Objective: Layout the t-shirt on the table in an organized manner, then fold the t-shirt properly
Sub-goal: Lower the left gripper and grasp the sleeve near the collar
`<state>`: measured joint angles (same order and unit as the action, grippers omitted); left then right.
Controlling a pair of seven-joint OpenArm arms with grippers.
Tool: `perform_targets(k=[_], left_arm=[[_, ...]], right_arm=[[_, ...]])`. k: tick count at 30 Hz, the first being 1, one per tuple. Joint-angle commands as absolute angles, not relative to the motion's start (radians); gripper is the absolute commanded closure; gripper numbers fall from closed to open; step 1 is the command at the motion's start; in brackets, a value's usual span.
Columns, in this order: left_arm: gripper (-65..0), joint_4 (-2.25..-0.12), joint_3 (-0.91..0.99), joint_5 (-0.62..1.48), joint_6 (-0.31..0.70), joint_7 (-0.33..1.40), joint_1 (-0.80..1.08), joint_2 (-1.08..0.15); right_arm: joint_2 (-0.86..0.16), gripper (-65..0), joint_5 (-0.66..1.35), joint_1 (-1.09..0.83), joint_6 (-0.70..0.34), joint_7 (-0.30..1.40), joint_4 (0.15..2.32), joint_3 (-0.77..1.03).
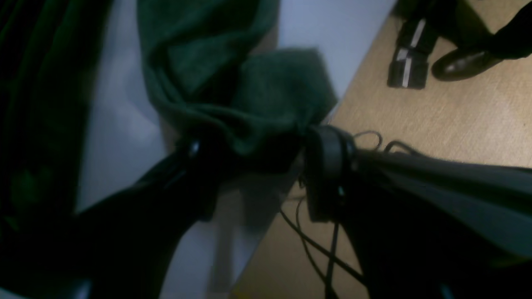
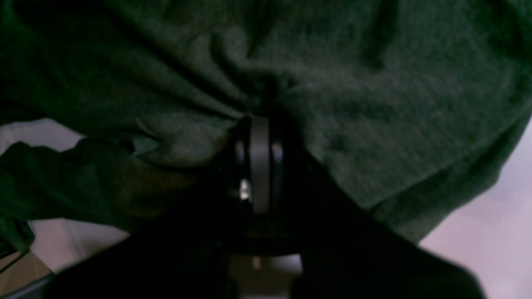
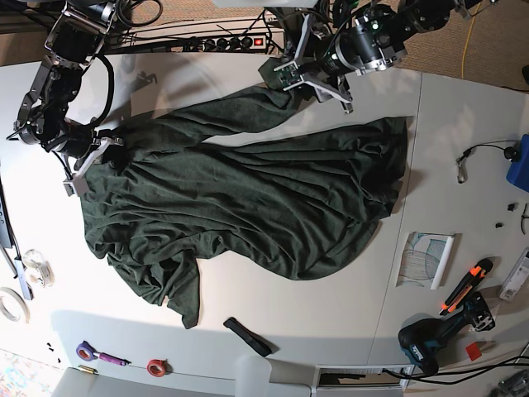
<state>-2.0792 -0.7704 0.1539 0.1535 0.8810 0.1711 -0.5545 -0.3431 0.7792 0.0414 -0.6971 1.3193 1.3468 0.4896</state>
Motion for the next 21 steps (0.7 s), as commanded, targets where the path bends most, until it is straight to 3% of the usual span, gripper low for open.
perform_targets(k=[1,6,11,12,21], left_arm=[[-29.7,-2.078,-0.767,0.154,0.154,0.863,0.168,-0.559],[-26.5,-2.022,-0.767,0.142,0.155,0.865,0.168,-0.532],[-2.0,-2.027,-0.767,0.064,0.158,0.926,0.168,-0.533],[0.0,-2.030,-0.767,0.023,0.158,0.955,0.168,-0.540],[0.0,-2.036,-0.767,-0.089,0.055,0.997,0.168,-0.712]], right_arm=[[-0.360,0.0,0.762,0.049,-0.694,1.327,1.357,0.492],[-0.360,0.0,0.762,0.050,-0.694,1.327,1.357,0.492],[-0.360,0.0,0.762,0.049,-0.694,1.327,1.357,0.492],[-0.360,0.0,0.762,0.049,-0.694,1.327,1.357,0.492],[-0.360,0.0,0.759,0.049,-0.694,1.327,1.356,0.492]])
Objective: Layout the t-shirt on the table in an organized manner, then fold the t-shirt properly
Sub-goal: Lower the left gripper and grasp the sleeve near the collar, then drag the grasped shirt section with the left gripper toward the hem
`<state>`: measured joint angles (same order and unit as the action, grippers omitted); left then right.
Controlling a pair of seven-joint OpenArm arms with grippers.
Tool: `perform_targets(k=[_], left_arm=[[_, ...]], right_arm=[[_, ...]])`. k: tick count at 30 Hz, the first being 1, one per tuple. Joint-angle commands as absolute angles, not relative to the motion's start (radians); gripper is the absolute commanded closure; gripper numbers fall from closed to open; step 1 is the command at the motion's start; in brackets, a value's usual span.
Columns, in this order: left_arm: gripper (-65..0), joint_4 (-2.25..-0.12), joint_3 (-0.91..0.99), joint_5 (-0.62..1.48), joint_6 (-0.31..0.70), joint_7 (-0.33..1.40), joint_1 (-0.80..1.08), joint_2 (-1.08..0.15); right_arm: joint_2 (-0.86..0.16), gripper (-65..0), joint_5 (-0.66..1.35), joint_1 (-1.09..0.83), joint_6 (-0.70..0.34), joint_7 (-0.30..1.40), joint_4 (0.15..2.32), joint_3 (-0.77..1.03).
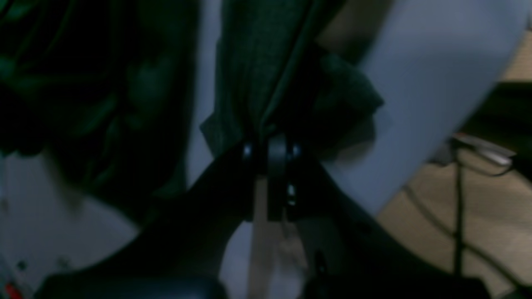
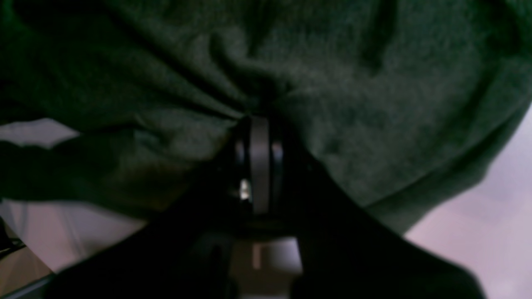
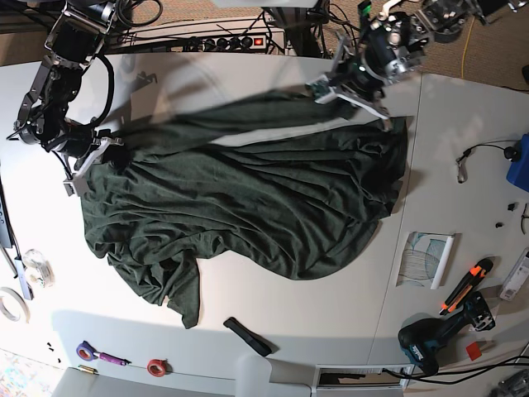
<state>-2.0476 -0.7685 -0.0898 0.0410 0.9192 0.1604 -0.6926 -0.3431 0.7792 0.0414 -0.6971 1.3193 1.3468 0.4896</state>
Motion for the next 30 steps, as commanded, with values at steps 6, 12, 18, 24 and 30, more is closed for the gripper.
perform_targets(k=[6,12,18,24,30], left_arm=[[0.0,-2.036,-0.767,-0.175,-0.012,1.026,0.169,-0.752],[-26.5,-2.075,-0.767,-0.214,-0.012,1.094,0.169,-0.752],[-27.1,-2.183,-0.767,-0.227,-0.014,1.095,0.168,-0.777],[-23.8,-2.239,-0.717,-0.265,-0.107,0.958,0.152,-0.825],[-15.4,-2.239,-0.571,-0.058,-0.024,0.852,0.104,-0.773]], right_arm=[[-0.360,0.0,0.747,0.049,-0.694,1.326,1.353,0.492],[-0.360,0.0,0.681,0.049,-0.685,1.308,1.353,0.492],[-0.360,0.0,0.680,0.049,-0.683,1.308,1.353,0.492],[-0.367,0.0,0.696,0.050,-0.682,1.327,1.353,0.493],[-0.442,0.0,0.842,0.050,-0.683,1.375,1.355,0.535]])
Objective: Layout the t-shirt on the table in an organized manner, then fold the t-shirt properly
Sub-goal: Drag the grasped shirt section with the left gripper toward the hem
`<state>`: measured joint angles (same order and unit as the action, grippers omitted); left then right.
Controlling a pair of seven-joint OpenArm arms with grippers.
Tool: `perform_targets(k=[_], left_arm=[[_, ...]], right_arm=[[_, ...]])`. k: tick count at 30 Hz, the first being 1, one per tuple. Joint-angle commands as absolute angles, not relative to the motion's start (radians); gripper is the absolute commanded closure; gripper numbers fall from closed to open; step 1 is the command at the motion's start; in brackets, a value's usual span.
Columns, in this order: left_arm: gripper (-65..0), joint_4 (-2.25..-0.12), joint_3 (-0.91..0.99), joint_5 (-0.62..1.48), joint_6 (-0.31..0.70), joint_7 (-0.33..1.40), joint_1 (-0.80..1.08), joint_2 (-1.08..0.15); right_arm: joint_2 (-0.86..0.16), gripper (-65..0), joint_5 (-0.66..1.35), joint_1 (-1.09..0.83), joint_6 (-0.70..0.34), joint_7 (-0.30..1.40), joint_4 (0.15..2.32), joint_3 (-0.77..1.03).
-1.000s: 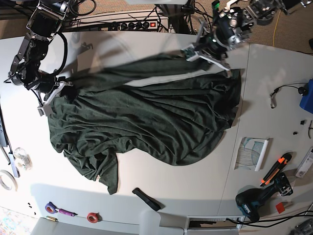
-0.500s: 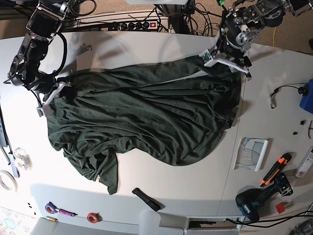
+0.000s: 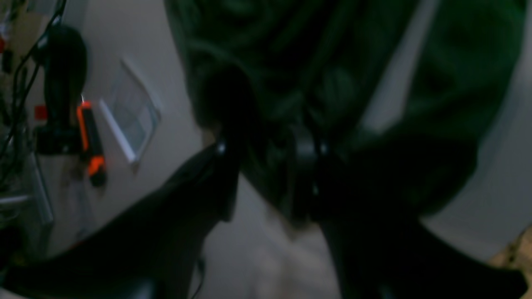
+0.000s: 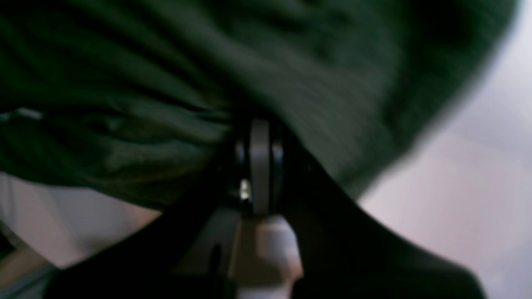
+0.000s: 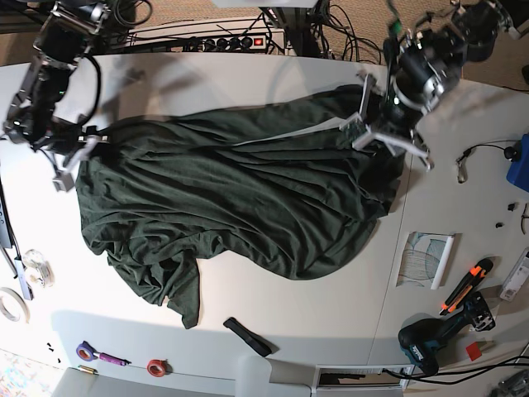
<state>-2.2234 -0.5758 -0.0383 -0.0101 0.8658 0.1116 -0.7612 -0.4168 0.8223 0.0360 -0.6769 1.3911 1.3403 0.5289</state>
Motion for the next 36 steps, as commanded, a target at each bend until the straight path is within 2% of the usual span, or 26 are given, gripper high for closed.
perform_targets(k=[1,3,7,10,15,20,25,31,36], left_arm=[[-12.4,-2.239,-0.546,-0.023,-0.013,0.847,0.099,-0.761],[0.0,-2.238,-0.495,0.044,0.012,0.824,0.097,-0.744],[0.0,-2.201,-0.427,0.181,0.105,0.778,0.097,-0.703],[0.0,-2.133,-0.416,0.248,0.172,0.743,0.096,-0.648],[0.0,-1.971,-0.416,0.251,0.236,0.733,0.030,-0.537],[0.0,-1.795,-0.416,0.284,0.247,0.785,-0.060,-0.479],[0.0,-1.725,-0.416,0.292,0.265,0.928,-0.082,-0.502],[0.0,-1.751,-0.416,0.346,0.278,0.925,-0.084,-0.577],[0.0,-1.791,-0.415,0.465,0.369,0.931,-0.090,-0.619]], right_arm=[[-0.450,0.0,0.876,0.050,-0.683,1.391,1.355,0.557],[-0.464,0.0,0.953,0.049,-0.683,1.396,1.356,0.612],[-0.461,0.0,1.168,0.049,-0.683,1.396,1.356,0.734],[-0.459,0.0,1.295,0.049,-0.696,1.396,1.356,0.761],[-0.440,0.0,1.294,0.050,-0.698,1.396,1.356,0.695],[-0.359,0.0,1.239,0.049,-0.698,1.396,1.355,0.598],[-0.352,0.0,1.079,0.032,-0.698,1.396,1.355,0.498],[-0.405,0.0,0.934,-0.010,-0.665,1.396,1.355,0.493],[-0.447,0.0,0.891,-0.062,-0.648,1.396,1.355,0.493]])
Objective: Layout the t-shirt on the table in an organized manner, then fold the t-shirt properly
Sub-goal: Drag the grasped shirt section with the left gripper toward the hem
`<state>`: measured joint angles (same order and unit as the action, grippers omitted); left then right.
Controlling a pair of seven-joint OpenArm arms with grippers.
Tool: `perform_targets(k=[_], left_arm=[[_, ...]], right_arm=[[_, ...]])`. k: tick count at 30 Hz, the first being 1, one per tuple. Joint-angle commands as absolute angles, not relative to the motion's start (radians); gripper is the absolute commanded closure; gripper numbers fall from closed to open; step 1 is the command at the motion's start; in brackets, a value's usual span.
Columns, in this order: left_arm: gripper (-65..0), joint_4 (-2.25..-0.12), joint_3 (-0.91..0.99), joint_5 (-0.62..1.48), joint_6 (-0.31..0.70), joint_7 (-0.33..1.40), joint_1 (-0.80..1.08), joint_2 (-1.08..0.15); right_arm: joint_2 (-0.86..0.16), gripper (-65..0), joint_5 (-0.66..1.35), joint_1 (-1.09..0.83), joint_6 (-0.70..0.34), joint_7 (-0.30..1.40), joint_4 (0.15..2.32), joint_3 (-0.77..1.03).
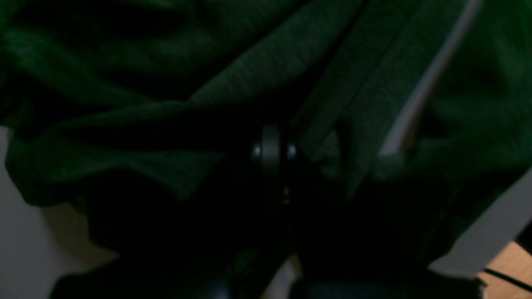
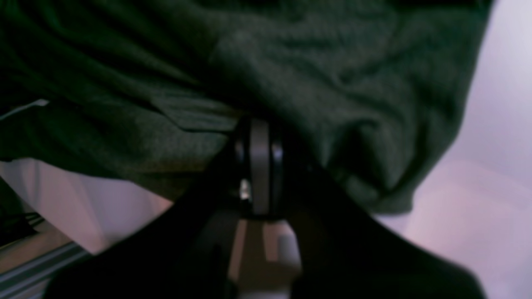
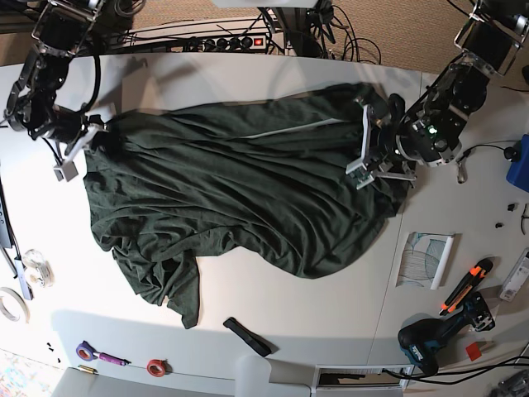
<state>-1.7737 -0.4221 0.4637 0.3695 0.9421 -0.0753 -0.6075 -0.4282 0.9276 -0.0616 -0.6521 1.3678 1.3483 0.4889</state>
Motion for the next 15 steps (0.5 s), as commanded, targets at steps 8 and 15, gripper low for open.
perform_targets(k=[8,15], left_arm=[[0.0,-1.794,-0.415,0.607,0.394,0.890,-0.193,-0.617],[-1.2,-1.794,-0.416,0.606,0.394,0.856,-0.231,-0.594]], right_arm=[[-0.453,0.0,1.129,-0.115,-0.651,1.396,1.355,0.493],[-0.462,0.0,1.448,-0.096,-0.681,1.396,1.356,0.501]])
